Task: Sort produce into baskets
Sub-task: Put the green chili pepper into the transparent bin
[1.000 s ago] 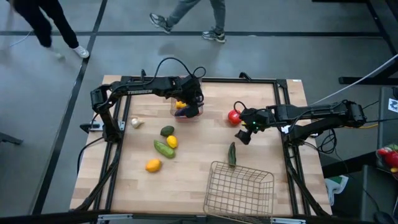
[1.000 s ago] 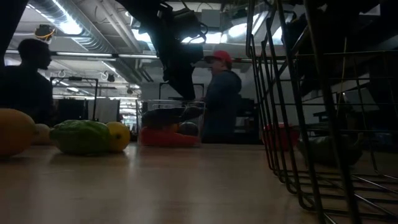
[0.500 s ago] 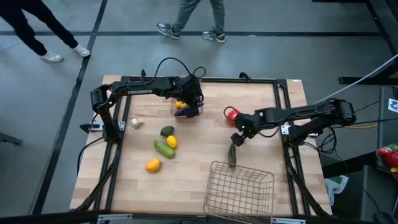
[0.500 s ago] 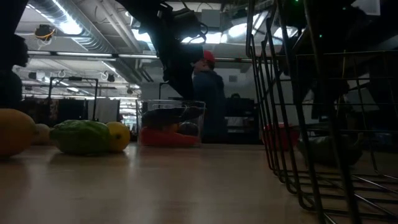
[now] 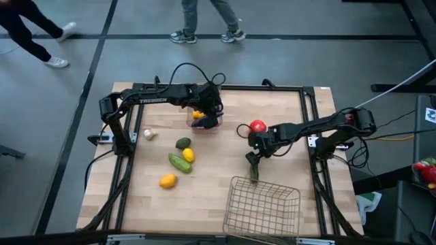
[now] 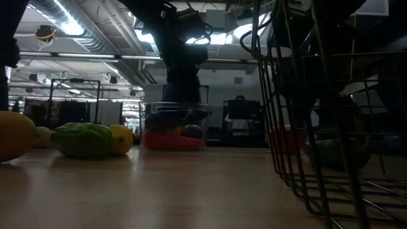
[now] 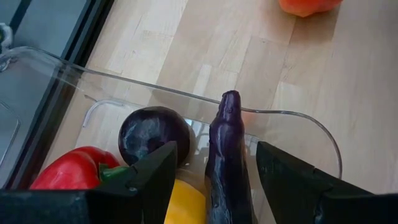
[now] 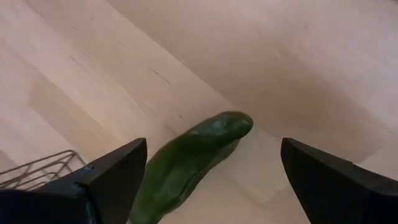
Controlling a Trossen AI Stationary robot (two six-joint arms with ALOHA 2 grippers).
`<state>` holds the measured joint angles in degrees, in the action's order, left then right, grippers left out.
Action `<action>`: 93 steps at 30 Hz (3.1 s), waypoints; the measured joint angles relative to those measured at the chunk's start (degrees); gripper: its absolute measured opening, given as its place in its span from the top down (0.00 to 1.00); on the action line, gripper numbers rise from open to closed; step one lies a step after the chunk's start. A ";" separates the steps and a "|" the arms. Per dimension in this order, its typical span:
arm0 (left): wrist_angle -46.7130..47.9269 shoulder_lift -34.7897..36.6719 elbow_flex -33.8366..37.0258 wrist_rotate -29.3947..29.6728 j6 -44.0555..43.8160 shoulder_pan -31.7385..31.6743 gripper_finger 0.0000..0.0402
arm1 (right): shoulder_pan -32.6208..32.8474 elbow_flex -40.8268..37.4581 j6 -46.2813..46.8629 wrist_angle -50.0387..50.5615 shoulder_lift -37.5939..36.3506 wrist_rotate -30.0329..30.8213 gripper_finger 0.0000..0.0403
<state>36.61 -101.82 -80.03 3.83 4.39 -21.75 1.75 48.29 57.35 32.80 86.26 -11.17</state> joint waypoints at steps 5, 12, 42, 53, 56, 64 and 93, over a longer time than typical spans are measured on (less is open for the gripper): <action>-0.01 0.00 0.00 0.01 0.03 0.00 0.46 | 2.61 0.00 2.25 -0.28 2.65 1.68 0.09; -0.01 0.00 0.00 0.01 0.03 0.00 0.46 | 5.31 0.00 3.89 -2.63 6.10 3.20 0.09; -0.01 0.00 0.00 0.01 -0.09 0.01 0.46 | 5.78 -0.02 3.72 -3.23 6.58 3.03 0.71; 0.26 0.02 -1.28 0.01 0.27 0.00 0.46 | 5.73 1.01 2.17 -2.83 6.58 3.11 0.74; 0.73 0.04 -2.73 0.01 1.04 0.00 0.46 | 5.73 2.52 -0.10 -2.76 6.58 3.17 0.74; 7.61 0.16 -8.29 0.01 3.04 0.00 0.46 | 5.23 7.07 -7.55 -2.78 6.57 3.21 0.74; 32.48 27.49 -13.14 0.42 -5.87 -0.03 0.46 | -12.79 21.24 -37.59 -26.88 6.47 5.74 0.74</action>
<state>69.09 -74.33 -93.17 4.25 -1.47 -21.79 -11.03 69.54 19.76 5.92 92.73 -5.43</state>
